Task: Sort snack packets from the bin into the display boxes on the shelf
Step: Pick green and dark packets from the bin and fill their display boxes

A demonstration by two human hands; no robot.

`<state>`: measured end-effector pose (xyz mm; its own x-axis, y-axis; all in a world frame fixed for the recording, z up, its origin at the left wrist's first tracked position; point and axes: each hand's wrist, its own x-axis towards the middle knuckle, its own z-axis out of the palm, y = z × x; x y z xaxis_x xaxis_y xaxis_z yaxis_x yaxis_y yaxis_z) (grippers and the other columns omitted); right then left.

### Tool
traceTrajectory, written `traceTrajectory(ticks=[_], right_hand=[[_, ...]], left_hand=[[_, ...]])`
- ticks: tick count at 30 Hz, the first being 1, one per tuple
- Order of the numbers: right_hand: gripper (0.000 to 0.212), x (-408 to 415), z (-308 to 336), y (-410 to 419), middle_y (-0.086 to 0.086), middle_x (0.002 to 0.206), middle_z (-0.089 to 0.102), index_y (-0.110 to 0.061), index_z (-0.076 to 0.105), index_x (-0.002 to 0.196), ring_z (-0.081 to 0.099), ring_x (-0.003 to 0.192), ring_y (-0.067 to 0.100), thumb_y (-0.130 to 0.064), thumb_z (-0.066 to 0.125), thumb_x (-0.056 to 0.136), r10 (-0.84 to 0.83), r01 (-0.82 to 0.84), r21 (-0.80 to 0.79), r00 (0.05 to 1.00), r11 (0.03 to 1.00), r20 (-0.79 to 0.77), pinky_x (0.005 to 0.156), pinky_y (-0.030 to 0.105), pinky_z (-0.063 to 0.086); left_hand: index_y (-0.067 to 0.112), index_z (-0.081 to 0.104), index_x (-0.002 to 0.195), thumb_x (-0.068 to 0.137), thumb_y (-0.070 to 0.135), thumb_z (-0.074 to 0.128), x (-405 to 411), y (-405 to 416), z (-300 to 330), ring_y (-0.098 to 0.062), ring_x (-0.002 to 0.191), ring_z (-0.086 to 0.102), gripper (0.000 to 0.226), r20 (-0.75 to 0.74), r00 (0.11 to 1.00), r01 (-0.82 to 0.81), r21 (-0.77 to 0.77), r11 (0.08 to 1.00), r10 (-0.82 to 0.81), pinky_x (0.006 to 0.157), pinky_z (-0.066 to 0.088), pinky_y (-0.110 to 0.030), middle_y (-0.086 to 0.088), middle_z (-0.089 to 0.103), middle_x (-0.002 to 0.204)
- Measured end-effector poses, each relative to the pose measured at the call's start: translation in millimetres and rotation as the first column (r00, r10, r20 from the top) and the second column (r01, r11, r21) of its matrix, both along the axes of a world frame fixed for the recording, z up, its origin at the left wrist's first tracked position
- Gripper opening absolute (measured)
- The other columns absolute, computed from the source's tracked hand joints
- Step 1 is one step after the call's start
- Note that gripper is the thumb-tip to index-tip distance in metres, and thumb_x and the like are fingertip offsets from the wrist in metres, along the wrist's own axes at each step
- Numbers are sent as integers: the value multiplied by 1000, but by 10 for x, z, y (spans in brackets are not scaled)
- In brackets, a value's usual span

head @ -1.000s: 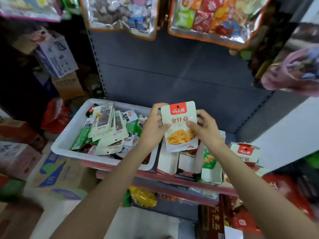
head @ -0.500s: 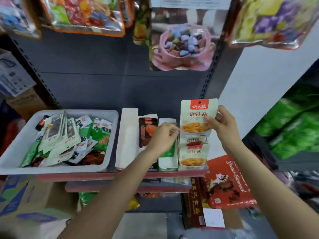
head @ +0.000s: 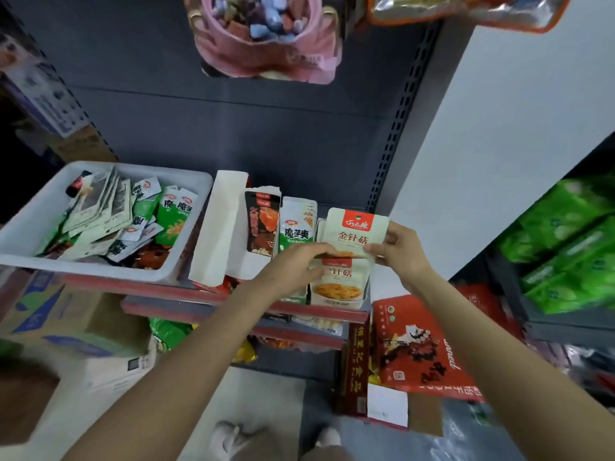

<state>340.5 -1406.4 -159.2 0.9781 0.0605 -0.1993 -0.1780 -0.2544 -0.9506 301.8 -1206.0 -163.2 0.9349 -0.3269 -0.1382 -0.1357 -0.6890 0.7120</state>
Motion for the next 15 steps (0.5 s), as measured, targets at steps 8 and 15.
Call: traceTrajectory(ticks=[8, 15], right_hand=[[13, 156, 23, -44, 20, 79, 68, 0, 59, 88, 62, 76, 35, -13, 60, 90, 139, -67, -348, 973, 935, 186, 69, 32, 49], [5, 230, 140, -82, -1, 82, 59, -13, 63, 91, 53, 78, 17, -13, 58, 91, 329, -182, -620, 935, 763, 130, 61, 21, 36]], left_hand=[[16, 65, 113, 85, 12, 67, 45, -69, 23, -6, 99, 54, 28, 16, 973, -225, -189, 956, 232, 78, 46, -9, 8, 58, 110], [17, 66, 111, 86, 11, 66, 100, -152, 39, -6, 102, 53, 26, 20, 975, -215, -125, 969, 219, 87, 45, -21, 3, 62, 116]])
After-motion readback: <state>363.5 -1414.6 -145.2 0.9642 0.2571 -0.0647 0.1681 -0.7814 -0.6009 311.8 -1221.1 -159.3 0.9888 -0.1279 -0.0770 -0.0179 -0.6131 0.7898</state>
